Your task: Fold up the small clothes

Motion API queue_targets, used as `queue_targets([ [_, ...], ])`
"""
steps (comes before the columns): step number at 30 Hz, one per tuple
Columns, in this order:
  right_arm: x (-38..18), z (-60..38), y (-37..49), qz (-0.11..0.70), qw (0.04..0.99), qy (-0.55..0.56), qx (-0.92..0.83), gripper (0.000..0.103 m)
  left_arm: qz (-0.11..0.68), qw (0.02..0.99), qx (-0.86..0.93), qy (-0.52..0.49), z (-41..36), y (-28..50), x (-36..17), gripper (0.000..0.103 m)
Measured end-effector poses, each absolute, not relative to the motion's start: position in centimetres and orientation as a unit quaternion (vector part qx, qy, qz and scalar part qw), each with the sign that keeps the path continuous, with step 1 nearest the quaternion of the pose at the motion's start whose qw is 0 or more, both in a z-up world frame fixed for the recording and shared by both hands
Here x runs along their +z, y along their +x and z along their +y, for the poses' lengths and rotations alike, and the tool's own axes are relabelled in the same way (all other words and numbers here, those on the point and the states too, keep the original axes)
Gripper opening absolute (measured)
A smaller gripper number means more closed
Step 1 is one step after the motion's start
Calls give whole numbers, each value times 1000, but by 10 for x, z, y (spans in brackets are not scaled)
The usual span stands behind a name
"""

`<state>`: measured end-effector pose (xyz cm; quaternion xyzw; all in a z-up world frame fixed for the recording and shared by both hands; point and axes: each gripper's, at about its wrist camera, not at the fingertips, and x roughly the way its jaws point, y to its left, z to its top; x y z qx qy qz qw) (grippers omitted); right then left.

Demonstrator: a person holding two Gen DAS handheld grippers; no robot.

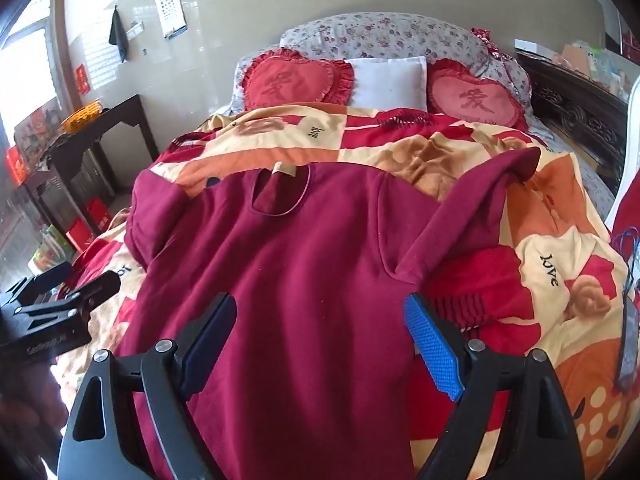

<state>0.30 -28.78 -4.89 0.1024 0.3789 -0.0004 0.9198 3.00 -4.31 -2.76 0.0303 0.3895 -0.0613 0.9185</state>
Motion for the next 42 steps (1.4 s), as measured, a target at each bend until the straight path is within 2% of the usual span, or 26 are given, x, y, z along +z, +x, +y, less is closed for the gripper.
queue_targets([
  [42,-93,-275,47,407,906,105,-46,71,405,912,-61,21,-53,59,-56,102],
])
